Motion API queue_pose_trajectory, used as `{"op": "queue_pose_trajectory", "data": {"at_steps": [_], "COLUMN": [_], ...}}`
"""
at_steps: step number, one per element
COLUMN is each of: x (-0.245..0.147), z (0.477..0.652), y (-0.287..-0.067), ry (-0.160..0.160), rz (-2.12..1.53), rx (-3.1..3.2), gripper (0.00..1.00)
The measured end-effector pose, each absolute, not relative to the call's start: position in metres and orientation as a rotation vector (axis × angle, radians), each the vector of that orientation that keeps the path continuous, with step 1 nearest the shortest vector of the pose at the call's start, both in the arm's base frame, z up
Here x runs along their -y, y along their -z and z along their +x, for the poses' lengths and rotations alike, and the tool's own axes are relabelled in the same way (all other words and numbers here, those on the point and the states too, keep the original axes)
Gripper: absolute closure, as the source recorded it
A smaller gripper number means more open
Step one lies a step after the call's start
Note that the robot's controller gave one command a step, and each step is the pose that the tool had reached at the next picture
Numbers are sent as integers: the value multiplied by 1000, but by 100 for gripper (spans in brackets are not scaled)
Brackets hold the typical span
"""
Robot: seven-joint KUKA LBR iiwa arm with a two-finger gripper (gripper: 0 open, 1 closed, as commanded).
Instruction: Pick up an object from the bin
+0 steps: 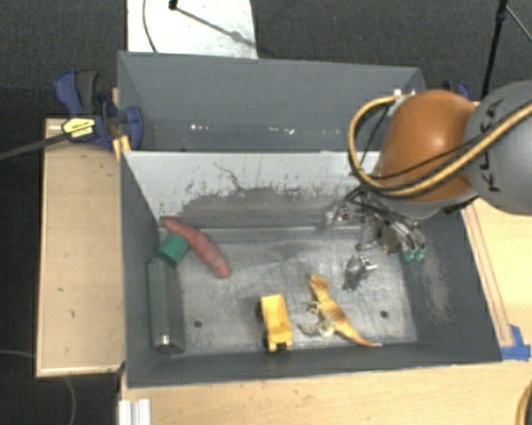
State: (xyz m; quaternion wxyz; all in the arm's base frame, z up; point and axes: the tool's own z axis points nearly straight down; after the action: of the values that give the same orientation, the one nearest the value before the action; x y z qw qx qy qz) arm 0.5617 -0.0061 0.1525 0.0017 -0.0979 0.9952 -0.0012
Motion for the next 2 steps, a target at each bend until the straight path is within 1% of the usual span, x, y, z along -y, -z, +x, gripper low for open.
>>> {"op": "queue_pose_trajectory", "data": {"at_steps": [1, 2], "x": [-26, -16], "z": [531, 529], "y": [-115, -76], "ry": [-3, -3], "rz": [-410, -607], "rx": [-3111, -3082], "gripper": [0, 100]}}
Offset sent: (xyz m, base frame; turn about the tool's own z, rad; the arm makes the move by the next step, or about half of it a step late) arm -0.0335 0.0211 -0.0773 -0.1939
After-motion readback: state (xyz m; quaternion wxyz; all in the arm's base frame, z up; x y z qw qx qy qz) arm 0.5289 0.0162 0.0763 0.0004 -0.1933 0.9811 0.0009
